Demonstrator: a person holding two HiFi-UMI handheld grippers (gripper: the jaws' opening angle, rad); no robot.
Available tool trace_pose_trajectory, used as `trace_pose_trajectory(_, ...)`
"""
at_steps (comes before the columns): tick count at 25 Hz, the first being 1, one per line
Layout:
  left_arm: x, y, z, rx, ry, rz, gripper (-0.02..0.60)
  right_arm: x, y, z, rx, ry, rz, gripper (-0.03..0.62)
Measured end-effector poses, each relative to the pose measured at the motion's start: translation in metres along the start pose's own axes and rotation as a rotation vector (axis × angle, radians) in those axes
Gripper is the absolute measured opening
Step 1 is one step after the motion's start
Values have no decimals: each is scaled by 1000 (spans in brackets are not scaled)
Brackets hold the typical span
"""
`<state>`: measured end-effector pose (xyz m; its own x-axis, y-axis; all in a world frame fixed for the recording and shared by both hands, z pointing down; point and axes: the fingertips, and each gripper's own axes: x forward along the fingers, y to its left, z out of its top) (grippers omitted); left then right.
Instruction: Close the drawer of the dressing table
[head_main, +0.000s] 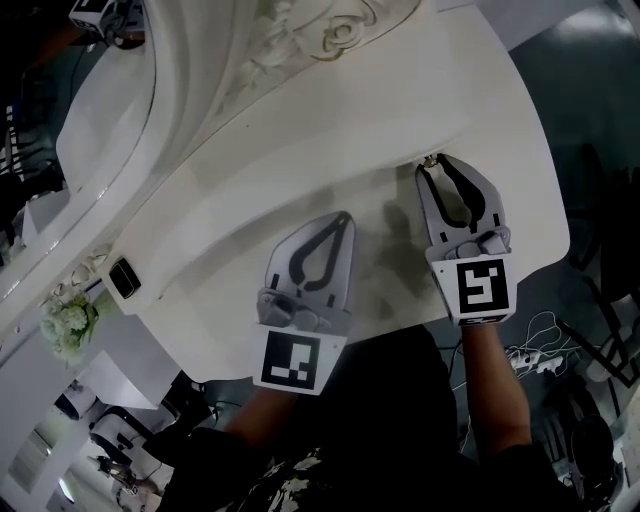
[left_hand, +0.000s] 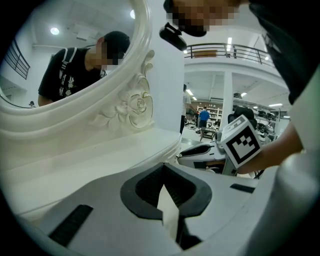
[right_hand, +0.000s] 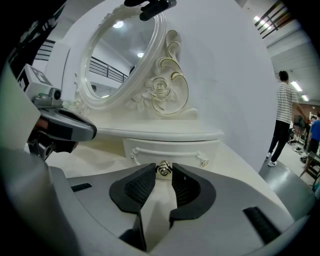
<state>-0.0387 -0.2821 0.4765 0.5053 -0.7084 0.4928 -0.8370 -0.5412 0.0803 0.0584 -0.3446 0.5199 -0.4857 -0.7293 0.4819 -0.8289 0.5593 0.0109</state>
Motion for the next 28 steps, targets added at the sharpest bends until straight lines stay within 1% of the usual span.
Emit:
trace_pose_trajectory(7,-2,1,-6,-7,13,3,2,16,-4,6,1,-20,-1,94)
trace_pose_trajectory(13,-3,3,-6,8,16,-5,2,20,-5,7,-10,-33,-15,95)
trace_pose_trajectory(16,-5,2,-4,8,6,-4,2,17,-4,7,-17,-37,-18,98)
trace_pose_trajectory(18,-7,0,-3,9,-1,-4,2,11,-6,4,-15,-36,-23,120)
trace_pose_trajectory(21,-9,-6,2,23,-20,-3,2,-4,-10,-2,-11,-34,-42,118)
trace_pose_trajectory(22,-12,-8,5,24,-31,0,2,-13,-11,-2,-11,-43,-56,99)
trace_pose_trajectory(23,-15,-12,8,26,-44,2,2,-23,-11,0,-8,-61,-75,58)
trace_pose_trajectory(25,-25,-19,15,38,-72,5,2,-47,-12,10,12,-122,-113,0)
trace_pose_trajectory(28,-43,-34,24,45,-116,22,2,-82,-8,28,27,-222,-122,-2)
